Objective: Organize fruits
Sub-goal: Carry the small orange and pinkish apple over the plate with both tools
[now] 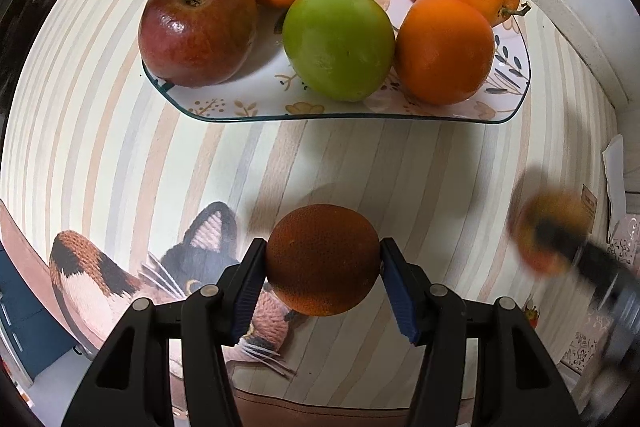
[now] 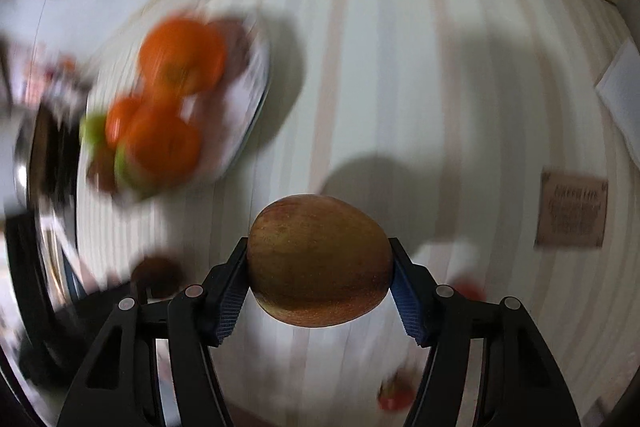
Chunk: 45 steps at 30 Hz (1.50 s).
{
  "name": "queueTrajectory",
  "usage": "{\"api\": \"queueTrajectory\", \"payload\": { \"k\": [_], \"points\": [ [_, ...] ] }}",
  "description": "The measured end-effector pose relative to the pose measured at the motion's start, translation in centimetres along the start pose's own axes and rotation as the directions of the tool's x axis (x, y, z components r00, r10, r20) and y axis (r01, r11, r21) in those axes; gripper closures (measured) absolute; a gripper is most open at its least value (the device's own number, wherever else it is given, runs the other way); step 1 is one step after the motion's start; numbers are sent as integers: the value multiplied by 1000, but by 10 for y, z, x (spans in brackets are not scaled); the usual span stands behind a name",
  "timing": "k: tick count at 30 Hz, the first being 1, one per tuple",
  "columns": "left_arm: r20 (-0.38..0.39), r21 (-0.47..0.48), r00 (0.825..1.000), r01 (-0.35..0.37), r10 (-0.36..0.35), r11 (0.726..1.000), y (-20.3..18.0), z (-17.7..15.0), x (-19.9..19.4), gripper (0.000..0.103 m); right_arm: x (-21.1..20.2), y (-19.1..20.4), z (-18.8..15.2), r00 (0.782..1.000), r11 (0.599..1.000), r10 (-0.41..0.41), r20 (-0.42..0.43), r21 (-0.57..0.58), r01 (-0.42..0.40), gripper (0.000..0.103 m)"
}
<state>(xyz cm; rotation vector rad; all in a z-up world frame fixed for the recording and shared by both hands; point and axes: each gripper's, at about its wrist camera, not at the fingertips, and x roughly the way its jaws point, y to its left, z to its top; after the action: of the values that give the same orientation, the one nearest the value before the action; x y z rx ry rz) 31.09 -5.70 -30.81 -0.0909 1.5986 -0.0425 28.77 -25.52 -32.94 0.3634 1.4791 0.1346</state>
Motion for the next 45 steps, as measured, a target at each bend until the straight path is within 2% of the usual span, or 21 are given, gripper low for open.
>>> {"api": "queueTrajectory", "payload": {
  "k": [4,9,17,19,24,29,31,34,36,39,45],
  "points": [
    [-6,5,1000,-2,2,1000,-3,-1,2,49,6,20,-26,999,995,-51,-16,-84,50,36],
    [-24,8,1000,-7,8,1000,-4,-4,17,49,13,23,-34,998,995,-63,-11,-75,62,36],
    [41,46,999,-27,25,999,-14,-10,11,50,14,18,-38,997,993,-72,1,-96,72,36],
    [70,39,997,-18,16,999,-16,-10,1,50,9,17,-35,999,996,-41,11,-75,42,36],
    [130,45,989,69,-75,997,-22,-2,-44,50,-6,31,-11,997,998,58,57,-22,-57,36],
    [178,69,974,129,-139,989,-25,35,-88,50,-25,44,25,983,992,124,138,-8,-124,36],
    [188,79,972,127,-140,989,-25,58,-97,50,-27,48,46,977,992,124,172,-1,-126,36],
    [188,89,976,97,-113,991,-26,92,-99,50,-21,46,69,976,991,126,176,14,-130,36],
    [160,106,984,61,-77,992,-26,114,-91,50,-12,46,82,979,993,112,168,19,-117,36],
    [108,120,992,54,-67,991,-28,138,-76,50,-3,45,92,983,994,98,158,27,-103,36],
    [-24,139,997,78,-75,987,-31,163,-43,50,9,38,93,987,993,99,128,54,-107,36]
  ]
}}
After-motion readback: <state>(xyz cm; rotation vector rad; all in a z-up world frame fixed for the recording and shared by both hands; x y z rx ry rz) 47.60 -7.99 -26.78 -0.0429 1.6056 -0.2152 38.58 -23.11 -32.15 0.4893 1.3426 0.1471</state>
